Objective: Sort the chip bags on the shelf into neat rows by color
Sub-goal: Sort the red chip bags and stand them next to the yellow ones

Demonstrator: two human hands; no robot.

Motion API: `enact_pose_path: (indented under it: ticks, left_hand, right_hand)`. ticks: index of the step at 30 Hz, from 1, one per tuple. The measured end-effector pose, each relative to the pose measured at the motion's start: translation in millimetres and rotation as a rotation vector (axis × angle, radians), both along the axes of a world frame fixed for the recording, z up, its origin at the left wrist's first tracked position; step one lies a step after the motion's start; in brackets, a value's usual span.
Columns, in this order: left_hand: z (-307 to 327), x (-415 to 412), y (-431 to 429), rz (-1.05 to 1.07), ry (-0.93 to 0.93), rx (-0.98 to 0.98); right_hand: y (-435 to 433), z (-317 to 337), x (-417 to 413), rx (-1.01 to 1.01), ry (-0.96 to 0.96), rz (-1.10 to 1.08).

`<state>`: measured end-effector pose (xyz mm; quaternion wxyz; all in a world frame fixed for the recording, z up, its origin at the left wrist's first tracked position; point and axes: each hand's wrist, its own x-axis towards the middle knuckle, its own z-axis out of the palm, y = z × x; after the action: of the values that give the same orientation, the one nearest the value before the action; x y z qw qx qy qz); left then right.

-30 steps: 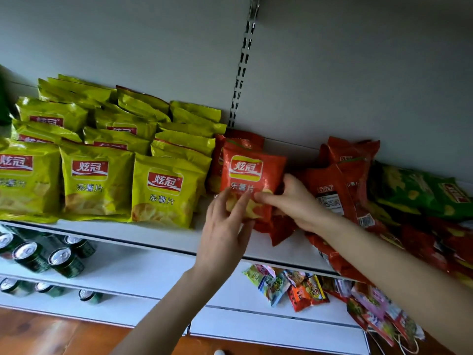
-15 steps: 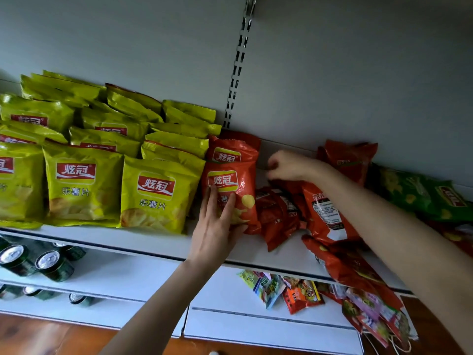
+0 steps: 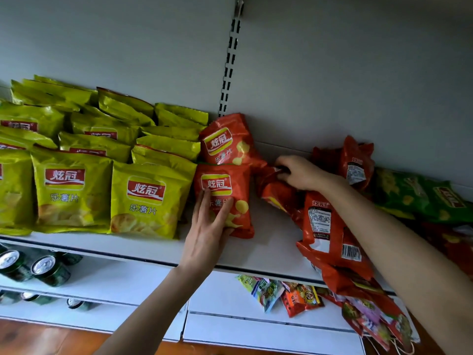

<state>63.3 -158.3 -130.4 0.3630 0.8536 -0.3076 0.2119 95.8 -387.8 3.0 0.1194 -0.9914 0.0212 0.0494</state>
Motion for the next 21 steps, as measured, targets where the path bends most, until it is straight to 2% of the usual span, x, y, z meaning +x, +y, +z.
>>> enact_pose_path:
  ticks: [5,13,21]
  left_hand:
    - [1,4,-9,0.01,-0.007,0.061]
    - [-5,11,-12,0.016,-0.011,0.081]
    - [-5,13,-21,0.059,-0.035,0.099]
  right_hand:
    - [-23,3,-7,0.273,-0.269,-0.137]
    - [-17,12,-24,0.883,-0.496,-0.359]
    - [-18,17,-18,0.843,-0.493,-0.364]
